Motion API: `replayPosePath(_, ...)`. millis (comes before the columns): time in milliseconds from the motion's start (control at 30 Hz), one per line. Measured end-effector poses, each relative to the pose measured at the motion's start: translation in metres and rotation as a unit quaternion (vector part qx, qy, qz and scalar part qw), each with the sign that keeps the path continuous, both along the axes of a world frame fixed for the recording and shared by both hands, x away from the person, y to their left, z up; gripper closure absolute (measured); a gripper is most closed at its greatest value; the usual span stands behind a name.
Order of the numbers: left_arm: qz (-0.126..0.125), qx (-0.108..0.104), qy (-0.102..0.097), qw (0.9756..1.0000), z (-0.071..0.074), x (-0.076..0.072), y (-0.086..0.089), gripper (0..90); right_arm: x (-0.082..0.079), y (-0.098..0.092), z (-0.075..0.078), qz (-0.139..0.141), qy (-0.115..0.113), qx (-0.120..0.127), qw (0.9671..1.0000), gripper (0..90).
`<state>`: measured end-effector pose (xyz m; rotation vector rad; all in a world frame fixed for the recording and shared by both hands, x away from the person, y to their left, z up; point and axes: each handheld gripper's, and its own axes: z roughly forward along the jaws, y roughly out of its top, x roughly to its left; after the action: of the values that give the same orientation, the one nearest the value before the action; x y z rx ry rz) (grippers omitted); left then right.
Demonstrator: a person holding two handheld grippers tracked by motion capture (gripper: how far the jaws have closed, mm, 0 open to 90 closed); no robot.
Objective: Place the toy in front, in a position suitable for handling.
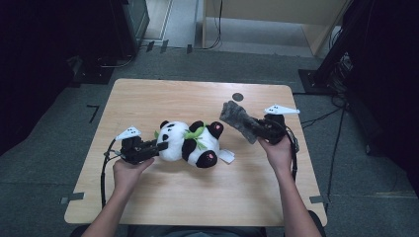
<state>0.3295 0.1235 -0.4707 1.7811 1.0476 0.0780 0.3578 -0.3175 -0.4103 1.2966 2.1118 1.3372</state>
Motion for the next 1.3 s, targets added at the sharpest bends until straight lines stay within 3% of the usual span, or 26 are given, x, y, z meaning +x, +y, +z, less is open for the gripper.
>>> replayPosePath(67, 0.006, 0.012, 0.000, 0.9999, -0.002, -0.003, 0.000, 64.4, -0.001, 0.005, 0.009, 0.005, -0.006, 0.002, 1.0000, 75.8)
replayPosePath(233, -0.002, 0.032, -0.024, 0.9992, -0.004, -0.007, 0.000, 52.3, 0.002, 0.025, 0.023, 0.026, 0.004, 0.012, 0.9996, 75.7)
replayPosePath(333, -0.005, 0.029, -0.032, 0.9990, -0.006, -0.006, 0.002, 41.0, 0.007, 0.043, 0.032, 0.041, 0.008, 0.001, 0.9991, 75.7)
replayPosePath(400, -0.008, 0.023, -0.027, 0.9993, -0.006, -0.005, 0.003, 33.7, 0.011, 0.054, 0.038, 0.053, 0.009, -0.004, 0.9986, 75.7)
replayPosePath(567, -0.018, 0.015, -0.025, 0.9994, -0.003, -0.004, 0.004, 22.6, 0.017, 0.080, 0.049, 0.081, 0.015, -0.019, 0.9965, 75.6)
replayPosePath(633, -0.024, 0.014, -0.035, 0.9990, -0.002, -0.006, 0.003, 18.1, 0.019, 0.089, 0.051, 0.090, 0.016, -0.025, 0.9955, 75.5)
replayPosePath(700, -0.027, 0.023, -0.033, 0.9988, -0.003, -0.006, 0.000, 12.7, 0.021, 0.098, 0.053, 0.098, 0.017, -0.030, 0.9946, 75.5)
replayPosePath(800, -0.026, 0.051, -0.032, 0.9978, -0.007, -0.004, -0.007, 11.0, 0.023, 0.113, 0.055, 0.113, 0.017, -0.040, 0.9927, 75.1)
replayPosePath(1000, -0.026, 0.074, -0.047, 0.9958, -0.011, -0.005, -0.011, 10.8, 0.028, 0.144, 0.056, 0.139, 0.022, -0.053, 0.9886, 74.7)
replayPosePath(1167, -0.015, 0.082, -0.064, 0.9945, -0.013, -0.008, -0.012, 23.7, 0.034, 0.166, 0.052, 0.154, 0.033, -0.063, 0.9856, 74.2)
replayPosePath(1300, -0.010, 0.090, -0.064, 0.9938, -0.011, -0.010, -0.013, 33.2, 0.040, 0.183, 0.043, 0.166, 0.048, -0.072, 0.9823, 74.0)
